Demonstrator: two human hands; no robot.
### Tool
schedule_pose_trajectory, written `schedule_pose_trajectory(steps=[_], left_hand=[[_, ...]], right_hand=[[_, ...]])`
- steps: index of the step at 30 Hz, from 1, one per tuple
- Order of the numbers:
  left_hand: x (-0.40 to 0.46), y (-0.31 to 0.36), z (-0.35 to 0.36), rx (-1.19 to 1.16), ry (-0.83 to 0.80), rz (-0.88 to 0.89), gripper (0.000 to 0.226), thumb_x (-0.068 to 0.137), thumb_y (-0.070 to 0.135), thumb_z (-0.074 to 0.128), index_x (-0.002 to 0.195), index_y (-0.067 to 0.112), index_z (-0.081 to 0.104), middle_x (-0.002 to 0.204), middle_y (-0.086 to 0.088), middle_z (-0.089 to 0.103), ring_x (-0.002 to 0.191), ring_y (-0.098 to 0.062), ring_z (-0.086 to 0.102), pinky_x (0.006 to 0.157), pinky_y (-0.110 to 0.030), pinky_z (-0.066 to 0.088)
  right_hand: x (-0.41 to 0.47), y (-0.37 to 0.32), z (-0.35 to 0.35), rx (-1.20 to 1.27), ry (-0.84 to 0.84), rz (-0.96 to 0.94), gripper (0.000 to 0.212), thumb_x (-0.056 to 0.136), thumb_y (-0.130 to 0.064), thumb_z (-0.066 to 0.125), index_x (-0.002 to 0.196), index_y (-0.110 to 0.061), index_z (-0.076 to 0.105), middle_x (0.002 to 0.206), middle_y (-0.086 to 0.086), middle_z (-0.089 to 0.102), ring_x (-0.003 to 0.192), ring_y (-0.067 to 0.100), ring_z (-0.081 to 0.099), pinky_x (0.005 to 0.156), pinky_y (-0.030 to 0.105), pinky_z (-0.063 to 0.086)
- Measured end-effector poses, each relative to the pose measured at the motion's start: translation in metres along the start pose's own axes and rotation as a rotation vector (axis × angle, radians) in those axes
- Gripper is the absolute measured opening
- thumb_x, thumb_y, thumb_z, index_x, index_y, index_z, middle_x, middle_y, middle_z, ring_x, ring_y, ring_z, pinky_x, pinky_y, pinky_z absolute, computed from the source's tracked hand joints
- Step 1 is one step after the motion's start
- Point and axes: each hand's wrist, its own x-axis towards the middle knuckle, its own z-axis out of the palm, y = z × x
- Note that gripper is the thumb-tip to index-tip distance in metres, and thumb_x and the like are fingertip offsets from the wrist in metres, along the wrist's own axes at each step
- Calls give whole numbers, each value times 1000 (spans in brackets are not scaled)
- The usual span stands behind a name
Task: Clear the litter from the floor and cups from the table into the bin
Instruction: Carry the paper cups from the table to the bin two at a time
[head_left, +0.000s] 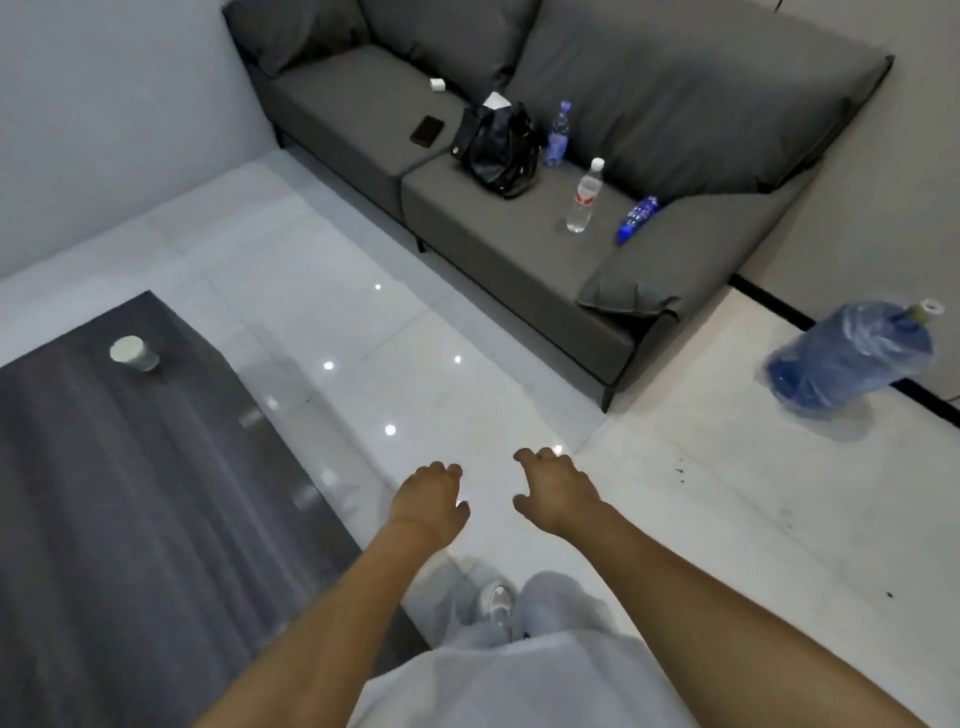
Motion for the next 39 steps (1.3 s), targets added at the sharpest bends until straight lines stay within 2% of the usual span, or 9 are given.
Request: schedule_pose_trajectory(steps=[11, 19, 27, 30, 36, 39], left_hand=[[132, -92, -105, -160, 73, -293, 45, 94, 32, 48, 133, 11, 44, 127, -9, 52, 115, -26, 50, 94, -34, 45], [208, -173, -193, -333, 143, -512, 48, 94, 33, 51, 138, 14, 42, 131, -7, 51, 116, -25, 53, 97, -36, 47], [235, -308, -241, -482, 198, -710, 52, 94, 32, 51, 141, 13, 39, 134, -8, 48, 122, -26, 47, 100, -35, 42], [240, -368, -253, -518, 186, -757, 45, 93, 30, 51, 133, 12, 45, 128, -10, 50, 118, -27, 48, 95, -35, 43], [234, -479, -279, -594, 194, -894, 40, 92, 29, 51, 127, 10, 48, 129, -11, 51, 120, -28, 48, 95, -37, 42], [224, -517, -288, -673, 206, -977, 42, 94, 30, 51, 131, 11, 46, 131, -10, 49, 122, -28, 46, 96, -38, 42]], right_hand=[[203, -88, -107, -160, -104, -241, 55, 92, -28, 53, 142, -19, 33, 132, 8, 44, 121, 30, 42, 92, 39, 40], [336, -183, -180, -302, -178, -399, 52, 91, -27, 52, 139, -18, 34, 130, 8, 44, 118, 30, 42, 89, 38, 41], [443, -337, -194, -433, -256, -594, 54, 90, -26, 53, 140, -18, 34, 131, 9, 44, 119, 31, 42, 89, 39, 40], [473, -401, -189, -465, -279, -644, 55, 90, -27, 53, 140, -18, 34, 132, 9, 44, 121, 32, 41, 91, 40, 41], [516, -528, -182, -558, -311, -761, 54, 92, -30, 53, 141, -17, 34, 133, 11, 45, 121, 32, 43, 92, 41, 43], [529, -581, -177, -602, -342, -828, 54, 92, -29, 54, 141, -17, 33, 134, 11, 45, 120, 31, 44, 93, 41, 44]])
